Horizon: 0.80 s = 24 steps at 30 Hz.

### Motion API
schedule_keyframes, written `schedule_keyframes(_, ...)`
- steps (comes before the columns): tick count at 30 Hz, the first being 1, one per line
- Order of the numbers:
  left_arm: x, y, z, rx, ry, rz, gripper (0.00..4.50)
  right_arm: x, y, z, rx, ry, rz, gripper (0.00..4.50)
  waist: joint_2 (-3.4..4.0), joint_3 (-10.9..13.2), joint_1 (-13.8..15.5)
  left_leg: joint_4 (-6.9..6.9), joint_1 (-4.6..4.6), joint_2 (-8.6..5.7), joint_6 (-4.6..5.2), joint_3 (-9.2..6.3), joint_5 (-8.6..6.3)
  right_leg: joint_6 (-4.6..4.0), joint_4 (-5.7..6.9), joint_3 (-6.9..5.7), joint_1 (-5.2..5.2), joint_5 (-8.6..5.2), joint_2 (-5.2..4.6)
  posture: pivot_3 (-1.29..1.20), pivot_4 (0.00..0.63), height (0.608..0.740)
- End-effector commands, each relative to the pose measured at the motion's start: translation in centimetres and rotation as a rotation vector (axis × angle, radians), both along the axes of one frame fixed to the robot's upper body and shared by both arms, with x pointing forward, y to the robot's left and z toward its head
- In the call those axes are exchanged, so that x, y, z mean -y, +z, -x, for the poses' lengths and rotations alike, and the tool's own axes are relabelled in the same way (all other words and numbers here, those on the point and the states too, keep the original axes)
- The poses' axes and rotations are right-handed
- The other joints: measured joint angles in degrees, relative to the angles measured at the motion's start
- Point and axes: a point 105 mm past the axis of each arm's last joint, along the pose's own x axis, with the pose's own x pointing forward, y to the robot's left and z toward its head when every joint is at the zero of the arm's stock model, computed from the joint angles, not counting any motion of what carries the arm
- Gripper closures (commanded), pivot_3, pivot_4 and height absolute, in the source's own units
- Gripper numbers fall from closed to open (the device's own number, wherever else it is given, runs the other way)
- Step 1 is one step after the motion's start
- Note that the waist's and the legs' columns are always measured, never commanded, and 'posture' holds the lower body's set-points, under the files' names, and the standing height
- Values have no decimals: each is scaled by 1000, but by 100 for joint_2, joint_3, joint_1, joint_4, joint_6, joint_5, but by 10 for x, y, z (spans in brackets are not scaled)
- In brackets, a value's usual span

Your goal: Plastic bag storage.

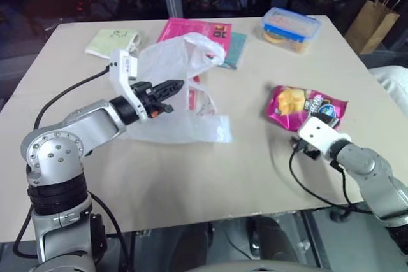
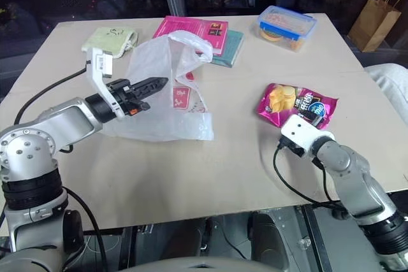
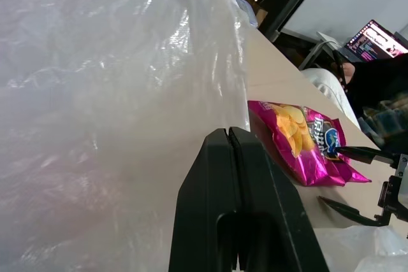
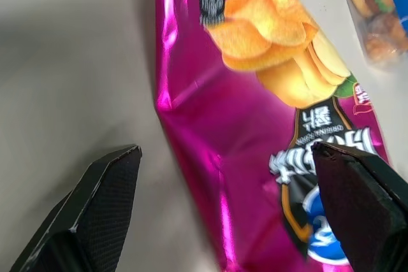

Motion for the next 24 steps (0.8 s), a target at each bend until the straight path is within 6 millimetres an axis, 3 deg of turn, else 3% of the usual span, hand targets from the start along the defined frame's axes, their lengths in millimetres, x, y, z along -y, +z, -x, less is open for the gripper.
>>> schedule_keyframes(1, -1, 9, 3, 49, -1, 3, 4500, -27, 21, -20, 103, -29, -89, 44, 1, 1, -51, 2, 2, 8, 0, 6, 0, 0, 0, 3, -1, 1, 7, 0, 150, 740)
schedule_keyframes(4, 0, 11, 3, 54, -1, 20, 4500, -38, 10, -40, 115, -129, -78, 44, -2, -1, -40, 2, 8, 15, -7, -1, 4, -10, 5, 2, 0, 6, 19, 0, 150, 740)
schedule_keyframes(8, 1, 12, 5, 63, 2, 14, 4500, -29, -4, -54, 135, -243, 17, 44, -1, -1, 28, 0, 0, 13, -10, -9, 6, -24, 3, -2, 0, 12, 19, 0, 150, 740)
schedule_keyframes(12, -2, 15, 5, 72, 16, 0, 4500, -24, -9, -56, 151, -241, 108, 1825, -2, -2, 51, 0, -1, -1, -10, -9, 5, -24, -1, -2, 3, 13, 5, 0, 150, 740)
schedule_keyframes(17, -4, 15, 6, 85, 26, -104, 4500, -19, 4, -51, 204, -185, 156, 4204, -1, -1, 21, -1, -1, -1, -9, -10, 5, -23, 0, -4, 3, 12, 6, 0, 150, 740)
schedule_keyframes(18, -3, 14, 7, 90, 22, -124, 4500, -20, 9, -49, 211, -161, 143, 4446, -1, -1, 13, -2, -1, 0, -9, -10, 5, -23, -1, -4, 3, 12, 6, 0, 150, 740)
schedule_keyframes(20, -1, 14, 8, 96, 19, -149, 4500, -23, 18, -45, 224, -129, 103, 4446, -1, -1, 0, -4, 0, 3, -8, -9, 5, -22, -1, -4, 3, 11, 9, 0, 150, 740)
schedule_keyframes(23, -2, 15, 13, 77, -2, -164, 4500, -39, 51, -31, 255, -14, -44, 4446, 2, 2, -23, -4, 2, 13, -8, -6, 5, -21, 0, -2, 2, 11, 18, 0, 150, 740)
schedule_keyframes(24, -1, 17, 19, 99, -35, -183, 4098, -44, 63, -25, 264, 34, -78, 4500, 3, 2, -24, -4, 0, 15, -8, -8, 5, -21, 1, -2, -2, 11, 21, 0, 150, 740)
